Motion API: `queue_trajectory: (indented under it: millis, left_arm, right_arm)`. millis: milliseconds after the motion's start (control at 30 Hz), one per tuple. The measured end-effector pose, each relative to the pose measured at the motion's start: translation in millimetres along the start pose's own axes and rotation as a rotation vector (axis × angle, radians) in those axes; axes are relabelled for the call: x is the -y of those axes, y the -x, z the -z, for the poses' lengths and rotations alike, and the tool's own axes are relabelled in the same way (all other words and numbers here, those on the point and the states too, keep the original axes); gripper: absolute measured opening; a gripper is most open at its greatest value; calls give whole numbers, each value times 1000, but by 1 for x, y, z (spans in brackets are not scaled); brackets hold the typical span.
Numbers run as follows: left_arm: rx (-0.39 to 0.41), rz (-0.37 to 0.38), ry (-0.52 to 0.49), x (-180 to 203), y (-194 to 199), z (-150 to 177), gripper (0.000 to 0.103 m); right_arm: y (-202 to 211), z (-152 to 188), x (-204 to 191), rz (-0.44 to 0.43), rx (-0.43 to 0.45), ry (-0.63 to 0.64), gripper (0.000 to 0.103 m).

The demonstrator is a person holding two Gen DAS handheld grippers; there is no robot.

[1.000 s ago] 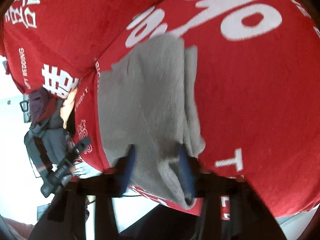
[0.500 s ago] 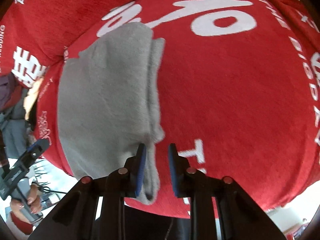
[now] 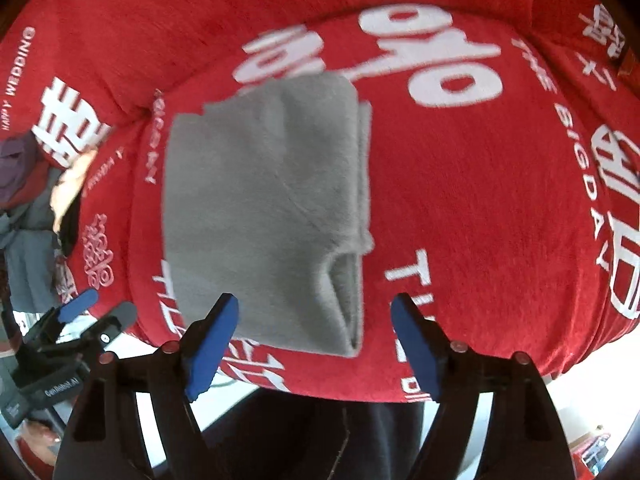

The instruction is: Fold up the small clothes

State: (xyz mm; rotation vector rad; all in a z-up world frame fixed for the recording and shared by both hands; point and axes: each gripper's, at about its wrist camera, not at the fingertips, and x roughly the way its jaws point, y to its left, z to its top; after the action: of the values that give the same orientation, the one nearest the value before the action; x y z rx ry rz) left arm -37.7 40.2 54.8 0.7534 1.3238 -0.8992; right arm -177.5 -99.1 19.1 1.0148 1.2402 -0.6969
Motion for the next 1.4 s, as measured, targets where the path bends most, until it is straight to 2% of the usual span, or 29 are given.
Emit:
queue_trajectory:
  millis: [267, 733, 1400]
  left_arm:
    - [4, -36, -7, 0, 17, -2, 103]
    - [-9, -47, 7, -6, 40, 4, 103]
    - [-11, -21, 50, -17, 60, -2, 103]
  right_arm:
    - [22, 3, -25, 54, 40, 31, 85]
    - [37, 6, -42, 151, -25, 25, 85]
    - [56, 5, -52, 138, -42, 5, 85]
